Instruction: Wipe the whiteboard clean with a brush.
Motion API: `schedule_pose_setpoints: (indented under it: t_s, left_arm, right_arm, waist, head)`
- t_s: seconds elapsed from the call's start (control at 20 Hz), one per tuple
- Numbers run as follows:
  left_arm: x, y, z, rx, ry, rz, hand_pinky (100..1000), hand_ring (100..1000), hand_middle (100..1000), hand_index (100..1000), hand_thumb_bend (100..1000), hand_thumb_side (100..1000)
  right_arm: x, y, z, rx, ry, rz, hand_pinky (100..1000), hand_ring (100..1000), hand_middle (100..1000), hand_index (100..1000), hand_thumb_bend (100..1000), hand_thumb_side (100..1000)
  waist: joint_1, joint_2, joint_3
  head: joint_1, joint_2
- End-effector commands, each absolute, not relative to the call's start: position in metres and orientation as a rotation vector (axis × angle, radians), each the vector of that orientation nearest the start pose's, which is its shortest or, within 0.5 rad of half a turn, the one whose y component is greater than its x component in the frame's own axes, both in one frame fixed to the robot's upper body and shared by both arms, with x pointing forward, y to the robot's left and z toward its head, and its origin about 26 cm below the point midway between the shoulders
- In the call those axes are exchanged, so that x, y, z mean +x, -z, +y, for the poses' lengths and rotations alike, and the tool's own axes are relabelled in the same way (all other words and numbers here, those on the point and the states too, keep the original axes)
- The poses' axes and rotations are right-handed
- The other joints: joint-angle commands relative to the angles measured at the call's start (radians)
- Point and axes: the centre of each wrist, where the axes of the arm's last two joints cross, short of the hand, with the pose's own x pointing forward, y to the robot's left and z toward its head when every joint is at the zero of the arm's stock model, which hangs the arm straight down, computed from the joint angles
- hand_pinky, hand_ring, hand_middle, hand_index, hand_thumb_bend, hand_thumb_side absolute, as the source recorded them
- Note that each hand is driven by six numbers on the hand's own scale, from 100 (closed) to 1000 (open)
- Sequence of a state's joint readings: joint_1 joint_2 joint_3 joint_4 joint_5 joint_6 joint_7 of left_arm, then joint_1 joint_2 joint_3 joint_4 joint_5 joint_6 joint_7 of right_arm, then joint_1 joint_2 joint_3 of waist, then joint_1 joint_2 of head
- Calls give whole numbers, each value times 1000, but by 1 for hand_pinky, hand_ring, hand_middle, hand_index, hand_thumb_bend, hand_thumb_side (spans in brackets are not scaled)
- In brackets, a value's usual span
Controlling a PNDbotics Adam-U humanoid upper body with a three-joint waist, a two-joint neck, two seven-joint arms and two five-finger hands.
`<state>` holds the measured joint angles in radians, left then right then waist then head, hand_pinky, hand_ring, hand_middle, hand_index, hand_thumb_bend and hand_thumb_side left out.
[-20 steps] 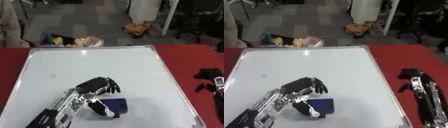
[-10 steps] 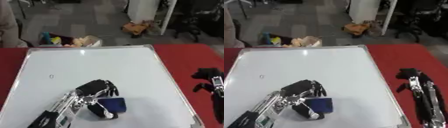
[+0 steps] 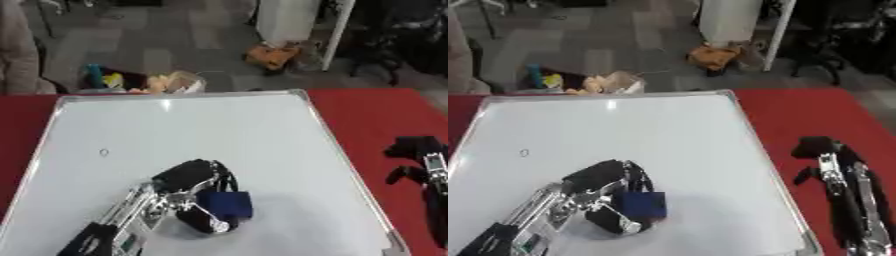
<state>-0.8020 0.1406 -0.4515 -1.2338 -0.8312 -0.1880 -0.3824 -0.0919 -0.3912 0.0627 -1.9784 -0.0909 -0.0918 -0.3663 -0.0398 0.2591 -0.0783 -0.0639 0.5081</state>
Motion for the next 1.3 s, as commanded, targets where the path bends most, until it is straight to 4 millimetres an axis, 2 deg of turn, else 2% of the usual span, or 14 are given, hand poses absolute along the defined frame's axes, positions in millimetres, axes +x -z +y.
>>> schedule_pose_setpoints:
  t_s: [0.05, 0.45, 0.95, 1.3]
  left_arm:
    - [412, -149, 87, 446, 1786, -1768, 360, 550, 510, 700, 410, 324]
    - [415, -152, 93, 490, 1781, -1760, 364, 547, 509, 700, 413, 323]
    - [426, -169, 122, 678, 1702, -1769, 373, 542, 503, 699, 421, 326]
    - [432, -179, 145, 816, 1573, -1786, 366, 538, 497, 697, 439, 325]
  right_arm:
    - [275, -146, -277, -289, -14, -2192, 352, 642, 562, 674, 100, 781]
    - [275, -146, -277, -293, -12, -2191, 352, 642, 562, 674, 100, 782]
    - [274, -146, -278, -300, -10, -2189, 353, 643, 563, 675, 100, 784]
    - [274, -146, -279, -305, -7, -2191, 353, 644, 563, 675, 100, 785]
  waist:
    - [-3, -12, 1]
    - [-5, -14, 6]
    - [-4, -16, 12]
    - [-2, -17, 17]
  head:
    - [-3, 0]
    - [-4, -1]
    - [-10, -3]
    - [-15, -6]
